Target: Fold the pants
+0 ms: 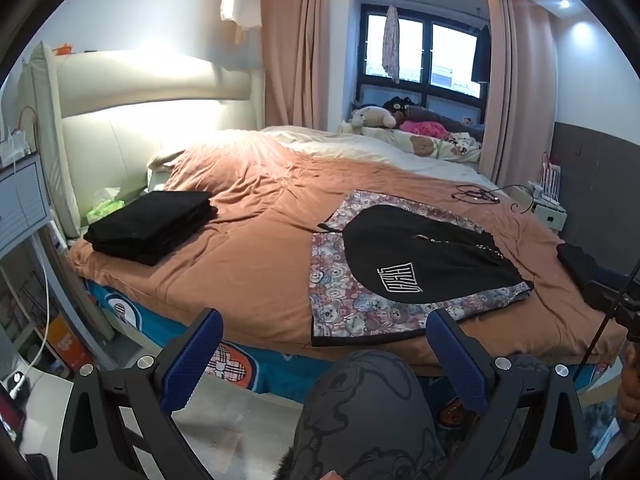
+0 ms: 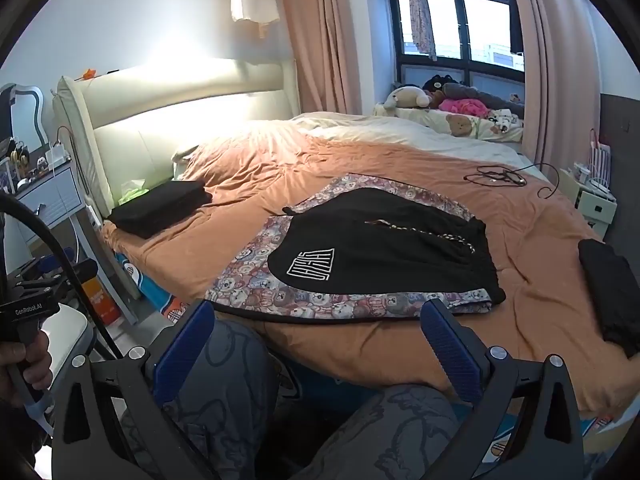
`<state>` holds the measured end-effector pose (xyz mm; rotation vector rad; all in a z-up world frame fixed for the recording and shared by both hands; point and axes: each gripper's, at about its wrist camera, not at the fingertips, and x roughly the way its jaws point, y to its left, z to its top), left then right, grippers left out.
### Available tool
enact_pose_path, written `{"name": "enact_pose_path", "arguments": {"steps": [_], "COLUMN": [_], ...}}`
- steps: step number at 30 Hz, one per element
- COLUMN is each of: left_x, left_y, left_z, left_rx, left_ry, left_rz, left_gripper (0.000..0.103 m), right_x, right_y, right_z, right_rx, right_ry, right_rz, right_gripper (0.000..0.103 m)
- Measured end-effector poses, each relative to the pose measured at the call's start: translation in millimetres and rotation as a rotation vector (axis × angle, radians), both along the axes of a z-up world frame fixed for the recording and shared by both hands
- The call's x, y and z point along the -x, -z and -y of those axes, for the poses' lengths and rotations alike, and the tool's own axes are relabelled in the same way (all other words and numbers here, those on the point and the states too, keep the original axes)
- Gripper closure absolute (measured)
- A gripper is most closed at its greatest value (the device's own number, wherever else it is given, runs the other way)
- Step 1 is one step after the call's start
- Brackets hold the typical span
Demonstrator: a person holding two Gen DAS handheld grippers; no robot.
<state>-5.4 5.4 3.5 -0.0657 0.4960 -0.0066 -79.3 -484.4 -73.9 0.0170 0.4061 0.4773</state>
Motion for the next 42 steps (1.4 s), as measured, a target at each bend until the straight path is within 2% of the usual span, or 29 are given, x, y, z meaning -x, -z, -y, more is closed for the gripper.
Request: {"name": "enact_pose_path", "arguments": {"steps": [16,42], "left_x": [6.6,9.5], "left_y": [-0.4,-4.7], "left_z": [-13.0,-18.5], "left_rx": [0.024,0.02], "left_ry": [-0.014,-0.02], "left_rz": [0.03,0.047], "left_gripper": [0.001,0.001], "right_x": [0.1,2.2], "right_y": [0.3,-0.2], "right_z": [-5.1,-6.9], "right_rx": [0.01,0.006], "right_ry": [-0.001,0.007], "right_rz": [0.006,0.009], "right_gripper": [0.0,0.0]}}
